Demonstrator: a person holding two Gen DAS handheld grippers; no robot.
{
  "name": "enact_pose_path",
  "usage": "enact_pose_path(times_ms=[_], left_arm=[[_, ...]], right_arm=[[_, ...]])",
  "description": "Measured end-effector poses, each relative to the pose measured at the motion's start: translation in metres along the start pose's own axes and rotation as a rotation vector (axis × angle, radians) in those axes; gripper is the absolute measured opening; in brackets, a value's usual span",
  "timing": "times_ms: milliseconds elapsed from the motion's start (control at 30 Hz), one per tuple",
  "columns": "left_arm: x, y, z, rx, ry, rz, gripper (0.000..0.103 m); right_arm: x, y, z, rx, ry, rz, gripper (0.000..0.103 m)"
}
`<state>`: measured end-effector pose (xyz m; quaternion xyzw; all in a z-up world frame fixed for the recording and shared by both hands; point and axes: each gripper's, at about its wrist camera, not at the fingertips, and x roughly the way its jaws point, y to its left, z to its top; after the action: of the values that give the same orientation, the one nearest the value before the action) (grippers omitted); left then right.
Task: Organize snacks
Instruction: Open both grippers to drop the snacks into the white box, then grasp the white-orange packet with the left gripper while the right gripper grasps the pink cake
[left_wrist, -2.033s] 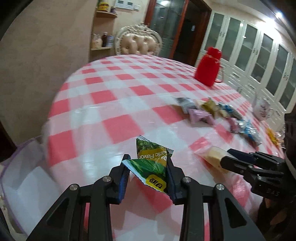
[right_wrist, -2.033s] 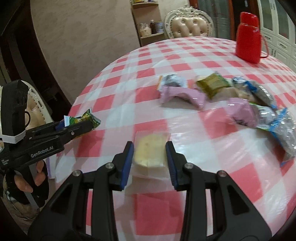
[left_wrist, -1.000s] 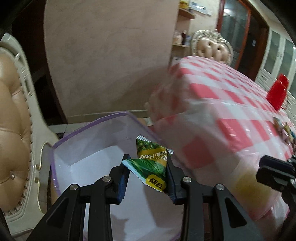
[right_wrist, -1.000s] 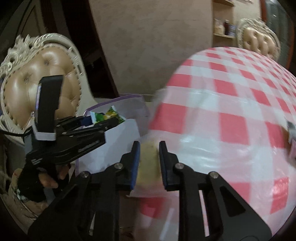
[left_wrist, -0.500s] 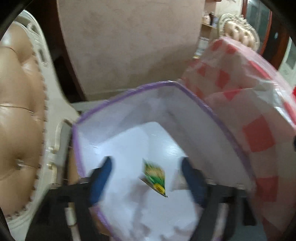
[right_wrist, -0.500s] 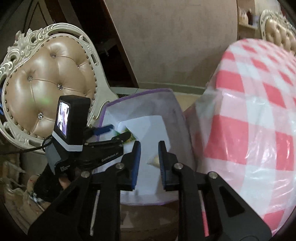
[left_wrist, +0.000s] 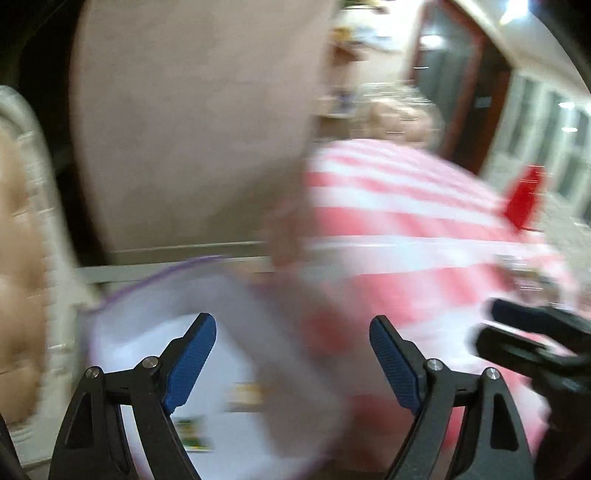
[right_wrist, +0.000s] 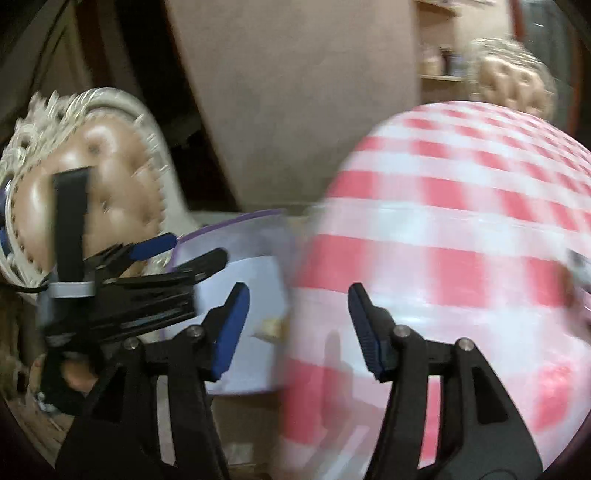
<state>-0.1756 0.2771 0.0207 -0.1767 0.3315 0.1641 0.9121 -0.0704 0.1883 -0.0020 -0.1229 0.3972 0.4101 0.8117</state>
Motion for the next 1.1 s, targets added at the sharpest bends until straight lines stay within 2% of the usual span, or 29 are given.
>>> enact_pose_path(times_ms=[100,167,233,267,367,500,667,800,933,1000,1100], left_arm=[[0.008,-0.061,0.005,0.067,0.054,-0.149,0.086],[0.024,-0.098,0.007,0.098,0.124,-0.228,0.086],[0.037,-0.128,0.010,0.122,0.170,-0.271,0.086],[0.044,-0.144,0.012,0.138,0.183,-0.278,0.086],[0.065,-0.170,0.022,0.157,0.200,-0.258,0.086],[0.084,-0.182,0.021,0.121,0.220,-0.209,0.086],[0.095,-0.183,0.024,0.118,0.226,-0.153,0.086],[0.100,-0.186,0.028,0.120,0.227,-0.136,0.086],[0.108,-0.194,0.031,0.123,0.239,-0.134,0.086],[0.111,-0.200,0.032,0.124,0.238,-0.140,0.086],[0.116,-0.208,0.036,0.113,0.235,-0.148,0.086]], right_arm=[[-0.046,-0.055,-0.010,0.094,-0.028,-0.069,0.065],[-0.083,-0.089,-0.022,0.119,-0.068,-0.187,0.068],[-0.109,-0.122,-0.035,0.144,-0.072,-0.293,0.071],[-0.116,-0.138,-0.040,0.150,-0.065,-0.312,0.072],[-0.119,-0.183,-0.053,0.193,-0.018,-0.260,0.072],[-0.104,-0.214,-0.053,0.141,0.011,-0.277,0.072],[-0.069,-0.226,-0.037,0.020,0.041,-0.273,0.071],[-0.051,-0.236,-0.026,-0.012,0.072,-0.215,0.071],[-0.051,-0.237,-0.026,-0.026,0.082,-0.179,0.069],[-0.058,-0.233,-0.036,-0.054,0.090,-0.182,0.061],[-0.076,-0.223,-0.054,-0.080,0.106,-0.188,0.060]])
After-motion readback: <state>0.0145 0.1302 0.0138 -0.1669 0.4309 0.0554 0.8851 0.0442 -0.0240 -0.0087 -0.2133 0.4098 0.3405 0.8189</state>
